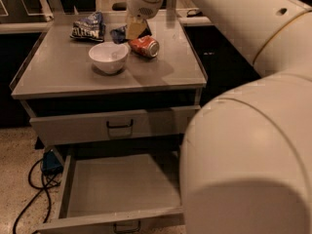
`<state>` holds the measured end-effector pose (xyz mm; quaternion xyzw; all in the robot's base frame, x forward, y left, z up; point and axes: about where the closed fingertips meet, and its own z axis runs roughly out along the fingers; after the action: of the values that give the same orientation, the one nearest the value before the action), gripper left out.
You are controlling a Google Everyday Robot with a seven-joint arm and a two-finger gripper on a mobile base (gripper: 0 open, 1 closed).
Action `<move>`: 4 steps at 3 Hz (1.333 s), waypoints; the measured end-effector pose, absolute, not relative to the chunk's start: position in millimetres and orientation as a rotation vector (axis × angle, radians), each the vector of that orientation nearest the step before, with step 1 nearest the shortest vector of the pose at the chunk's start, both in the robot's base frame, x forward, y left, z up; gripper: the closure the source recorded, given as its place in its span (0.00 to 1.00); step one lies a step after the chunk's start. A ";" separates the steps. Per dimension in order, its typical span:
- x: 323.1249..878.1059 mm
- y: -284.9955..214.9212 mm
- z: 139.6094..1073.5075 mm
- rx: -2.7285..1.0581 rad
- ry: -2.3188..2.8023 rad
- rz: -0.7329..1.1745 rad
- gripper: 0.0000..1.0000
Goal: Pick rxbar blueberry from middle drawer and place on counter
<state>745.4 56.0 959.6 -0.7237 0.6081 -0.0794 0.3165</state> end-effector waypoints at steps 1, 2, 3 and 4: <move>734.9 9.8 973.8 -1.884 1.706 -0.093 1.00; 712.1 -66.8 1005.4 -1.757 1.795 -0.083 1.00; 693.0 -105.4 999.8 -1.682 1.826 -0.060 1.00; 683.3 -82.3 939.9 -1.765 1.821 0.104 1.00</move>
Offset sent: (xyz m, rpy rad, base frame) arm -0.0776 -0.2346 0.0794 0.1935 0.0123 -0.3295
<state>683.3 -82.3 939.9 -0.6639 0.6851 0.0393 0.2972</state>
